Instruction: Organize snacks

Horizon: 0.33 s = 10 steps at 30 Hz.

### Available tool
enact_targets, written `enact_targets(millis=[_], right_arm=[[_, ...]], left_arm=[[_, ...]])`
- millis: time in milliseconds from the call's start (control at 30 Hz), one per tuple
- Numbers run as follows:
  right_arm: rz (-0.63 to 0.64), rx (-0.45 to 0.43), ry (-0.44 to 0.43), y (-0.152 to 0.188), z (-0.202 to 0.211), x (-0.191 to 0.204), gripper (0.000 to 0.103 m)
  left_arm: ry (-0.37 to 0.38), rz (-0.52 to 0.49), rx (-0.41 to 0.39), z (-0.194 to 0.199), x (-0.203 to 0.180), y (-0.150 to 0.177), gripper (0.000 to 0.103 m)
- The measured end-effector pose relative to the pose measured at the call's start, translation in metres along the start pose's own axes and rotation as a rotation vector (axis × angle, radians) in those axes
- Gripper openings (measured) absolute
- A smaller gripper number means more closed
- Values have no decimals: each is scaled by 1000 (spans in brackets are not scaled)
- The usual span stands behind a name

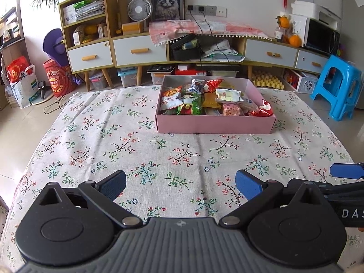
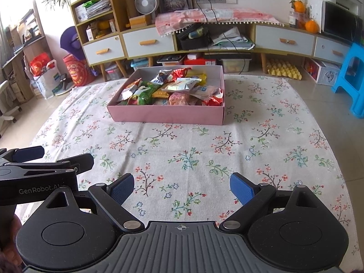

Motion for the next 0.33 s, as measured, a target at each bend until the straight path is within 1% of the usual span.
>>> enact_targets(millis=[333], right_arm=[[6,0,0,0,0,2,93]], left_arm=[[-6,4,11,-1,-1,0,103]])
Point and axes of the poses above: each gripper's, at about its wrist camera, not at the fingertips, and z roughly against the way its jaws point, x to its left, y to its underside, the point moved 7 cm from there along -z, roughly the way its jaws point, and after that the axes turned 10 degrees about z, right-handed, at the moved point
